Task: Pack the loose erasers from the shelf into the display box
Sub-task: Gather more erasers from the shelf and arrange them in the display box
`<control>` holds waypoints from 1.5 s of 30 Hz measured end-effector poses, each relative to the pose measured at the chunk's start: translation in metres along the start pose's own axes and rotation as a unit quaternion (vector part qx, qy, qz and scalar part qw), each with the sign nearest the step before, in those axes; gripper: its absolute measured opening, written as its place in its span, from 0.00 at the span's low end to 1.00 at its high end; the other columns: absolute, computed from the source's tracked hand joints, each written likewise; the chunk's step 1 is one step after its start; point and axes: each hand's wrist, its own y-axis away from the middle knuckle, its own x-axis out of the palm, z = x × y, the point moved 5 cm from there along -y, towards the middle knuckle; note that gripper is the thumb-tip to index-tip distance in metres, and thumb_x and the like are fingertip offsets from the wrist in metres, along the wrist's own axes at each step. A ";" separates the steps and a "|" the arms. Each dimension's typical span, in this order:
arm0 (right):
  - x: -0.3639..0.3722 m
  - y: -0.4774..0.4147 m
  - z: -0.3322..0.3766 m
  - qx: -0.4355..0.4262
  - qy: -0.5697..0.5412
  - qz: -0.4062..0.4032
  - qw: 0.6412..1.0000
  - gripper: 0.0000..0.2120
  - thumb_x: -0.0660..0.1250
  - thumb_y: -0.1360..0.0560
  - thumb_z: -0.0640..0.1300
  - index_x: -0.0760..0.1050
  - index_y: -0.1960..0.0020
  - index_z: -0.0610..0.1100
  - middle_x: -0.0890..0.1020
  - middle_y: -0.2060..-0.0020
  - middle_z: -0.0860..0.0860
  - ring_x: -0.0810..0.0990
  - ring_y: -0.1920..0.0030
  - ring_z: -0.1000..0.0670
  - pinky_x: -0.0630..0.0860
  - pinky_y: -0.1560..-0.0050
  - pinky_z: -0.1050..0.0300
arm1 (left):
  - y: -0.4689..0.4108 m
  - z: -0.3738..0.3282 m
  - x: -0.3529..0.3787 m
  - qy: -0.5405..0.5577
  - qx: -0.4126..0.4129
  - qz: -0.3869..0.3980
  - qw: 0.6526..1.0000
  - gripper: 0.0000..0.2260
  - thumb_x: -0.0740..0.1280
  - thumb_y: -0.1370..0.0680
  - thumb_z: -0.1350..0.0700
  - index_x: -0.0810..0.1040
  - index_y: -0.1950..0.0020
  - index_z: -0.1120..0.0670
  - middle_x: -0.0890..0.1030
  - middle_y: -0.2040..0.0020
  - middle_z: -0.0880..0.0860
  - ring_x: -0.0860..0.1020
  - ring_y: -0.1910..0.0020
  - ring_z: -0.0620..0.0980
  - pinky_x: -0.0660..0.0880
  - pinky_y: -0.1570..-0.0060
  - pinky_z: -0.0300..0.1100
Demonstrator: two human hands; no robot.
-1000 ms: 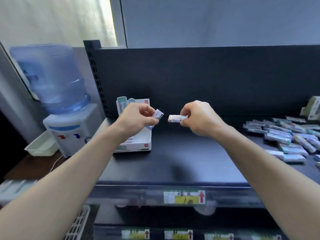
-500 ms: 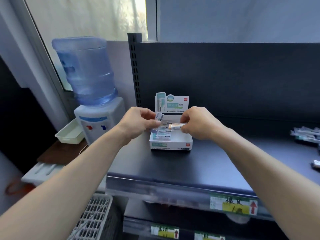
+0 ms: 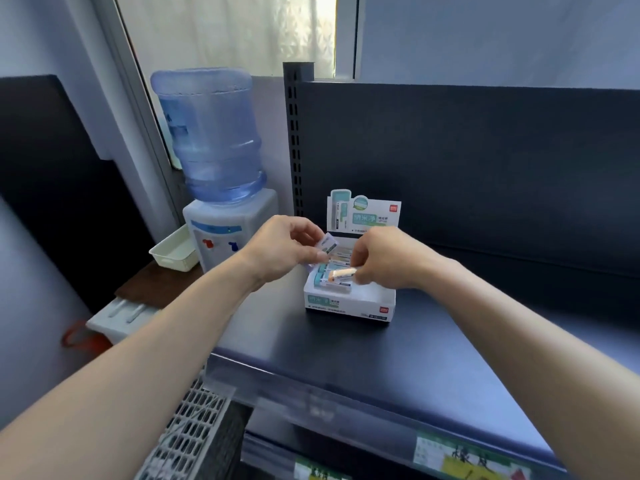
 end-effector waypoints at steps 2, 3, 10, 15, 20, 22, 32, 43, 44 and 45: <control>0.003 -0.004 0.001 -0.013 0.000 0.010 1.000 0.08 0.70 0.29 0.39 0.82 0.51 0.41 0.83 0.54 0.46 0.79 0.55 0.47 0.76 0.58 0.56 | 0.004 0.001 0.000 -0.014 -0.006 -0.005 1.000 0.07 0.72 0.28 0.66 0.81 0.56 0.55 0.79 0.63 0.51 0.74 0.67 0.44 0.74 0.62 0.35; 0.004 -0.006 0.002 -0.019 -0.002 0.013 1.000 0.08 0.70 0.29 0.39 0.82 0.50 0.41 0.83 0.54 0.46 0.80 0.53 0.47 0.77 0.56 0.55 | 0.006 0.002 0.000 -0.015 -0.012 -0.010 1.000 0.07 0.71 0.28 0.66 0.81 0.56 0.54 0.79 0.63 0.50 0.73 0.68 0.43 0.71 0.64 0.33; 0.016 -0.013 0.007 -0.049 0.001 0.019 0.999 0.10 0.68 0.30 0.37 0.81 0.50 0.36 0.83 0.51 0.41 0.80 0.48 0.42 0.78 0.50 0.49 | 0.018 0.018 -0.004 0.008 -0.047 -0.041 0.998 0.12 0.71 0.29 0.67 0.81 0.61 0.50 0.76 0.69 0.49 0.70 0.70 0.46 0.69 0.64 0.36; 0.024 -0.011 0.009 -0.052 0.005 0.038 0.998 0.10 0.68 0.29 0.38 0.81 0.50 0.36 0.83 0.51 0.41 0.80 0.50 0.42 0.78 0.51 0.50 | 0.020 0.023 -0.005 -0.006 -0.051 -0.036 0.998 0.11 0.71 0.29 0.67 0.81 0.60 0.50 0.77 0.67 0.50 0.71 0.69 0.45 0.70 0.63 0.37; 0.026 -0.011 0.011 -0.036 0.017 0.023 0.999 0.10 0.67 0.28 0.36 0.79 0.49 0.33 0.81 0.51 0.40 0.78 0.53 0.42 0.71 0.60 0.54 | 0.017 0.026 -0.008 -0.005 -0.040 -0.024 0.999 0.09 0.72 0.30 0.68 0.78 0.59 0.55 0.78 0.65 0.52 0.74 0.67 0.48 0.72 0.63 0.39; 0.025 -0.010 0.012 -0.030 0.013 0.022 0.999 0.08 0.68 0.29 0.36 0.79 0.50 0.35 0.81 0.51 0.41 0.79 0.52 0.42 0.73 0.58 0.54 | 0.015 0.024 -0.008 -0.025 -0.032 -0.010 0.999 0.08 0.72 0.30 0.68 0.78 0.60 0.56 0.79 0.65 0.52 0.75 0.68 0.46 0.72 0.64 0.36; 0.016 -0.005 0.000 0.033 -0.025 0.012 0.999 0.08 0.65 0.28 0.32 0.81 0.53 0.39 0.80 0.60 0.48 0.77 0.59 0.49 0.75 0.57 0.56 | 0.007 0.011 -0.001 -0.044 0.014 0.060 0.997 0.06 0.71 0.28 0.67 0.82 0.57 0.56 0.80 0.67 0.49 0.76 0.69 0.41 0.74 0.65 0.30; 0.001 0.009 -0.011 0.083 -0.041 -0.044 0.995 0.08 0.63 0.27 0.35 0.81 0.55 0.40 0.79 0.61 0.48 0.76 0.62 0.50 0.77 0.58 0.57 | -0.002 0.001 0.023 -0.174 0.040 0.092 0.980 0.04 0.74 0.30 0.62 0.84 0.57 0.56 0.83 0.62 0.51 0.77 0.67 0.42 0.74 0.65 0.28; 0.002 0.010 -0.011 0.086 -0.042 -0.043 0.994 0.08 0.63 0.27 0.35 0.81 0.55 0.40 0.79 0.62 0.48 0.76 0.63 0.50 0.77 0.58 0.57 | -0.003 0.001 0.025 -0.192 0.043 0.093 0.976 0.04 0.74 0.30 0.62 0.84 0.57 0.56 0.83 0.62 0.50 0.76 0.66 0.41 0.75 0.62 0.30; 0.003 0.011 -0.011 0.088 -0.043 -0.043 0.994 0.08 0.63 0.26 0.35 0.81 0.55 0.39 0.79 0.62 0.47 0.76 0.64 0.50 0.77 0.59 0.56 | -0.003 0.001 0.026 -0.208 0.045 0.094 0.972 0.04 0.74 0.30 0.62 0.85 0.58 0.55 0.82 0.63 0.49 0.76 0.65 0.41 0.75 0.58 0.33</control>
